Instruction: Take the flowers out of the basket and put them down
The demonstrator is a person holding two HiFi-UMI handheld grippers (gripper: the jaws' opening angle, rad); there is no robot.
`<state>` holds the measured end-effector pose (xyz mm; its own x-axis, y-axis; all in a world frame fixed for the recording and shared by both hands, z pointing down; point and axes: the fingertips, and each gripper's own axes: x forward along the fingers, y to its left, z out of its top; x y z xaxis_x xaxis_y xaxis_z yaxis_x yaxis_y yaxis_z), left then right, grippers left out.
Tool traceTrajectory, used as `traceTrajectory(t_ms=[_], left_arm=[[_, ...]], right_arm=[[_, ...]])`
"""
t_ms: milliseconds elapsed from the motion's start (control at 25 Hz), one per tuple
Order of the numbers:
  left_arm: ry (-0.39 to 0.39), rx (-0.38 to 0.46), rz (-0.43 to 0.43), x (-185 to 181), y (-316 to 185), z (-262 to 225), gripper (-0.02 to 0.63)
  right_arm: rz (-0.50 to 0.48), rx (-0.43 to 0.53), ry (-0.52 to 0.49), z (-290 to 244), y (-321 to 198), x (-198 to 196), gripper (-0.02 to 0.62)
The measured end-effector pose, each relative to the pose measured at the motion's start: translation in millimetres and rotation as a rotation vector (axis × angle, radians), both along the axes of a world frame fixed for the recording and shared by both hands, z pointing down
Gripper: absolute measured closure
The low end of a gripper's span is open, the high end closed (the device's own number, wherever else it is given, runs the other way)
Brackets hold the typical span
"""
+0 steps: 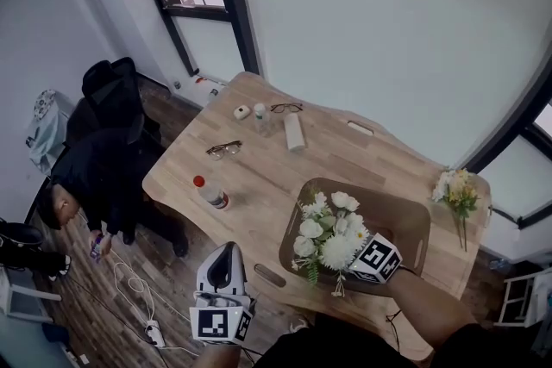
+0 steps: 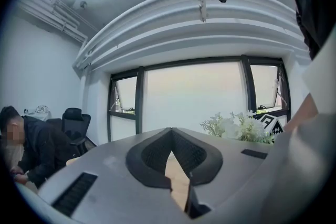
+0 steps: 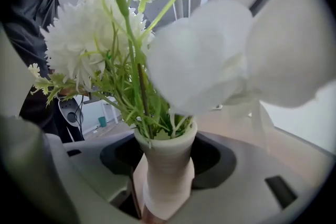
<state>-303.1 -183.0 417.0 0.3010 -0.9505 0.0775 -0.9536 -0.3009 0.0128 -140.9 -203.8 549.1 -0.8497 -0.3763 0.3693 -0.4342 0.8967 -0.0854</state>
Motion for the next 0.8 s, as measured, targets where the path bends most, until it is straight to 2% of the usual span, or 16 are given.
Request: traceTrajectory(t_ms=[800], left_arm=[[0.023,0.058,0.167,61,-6,-19,0.604]], right_arm=[[0.339,0.042,0.057,-60,-10,89,0.318]])
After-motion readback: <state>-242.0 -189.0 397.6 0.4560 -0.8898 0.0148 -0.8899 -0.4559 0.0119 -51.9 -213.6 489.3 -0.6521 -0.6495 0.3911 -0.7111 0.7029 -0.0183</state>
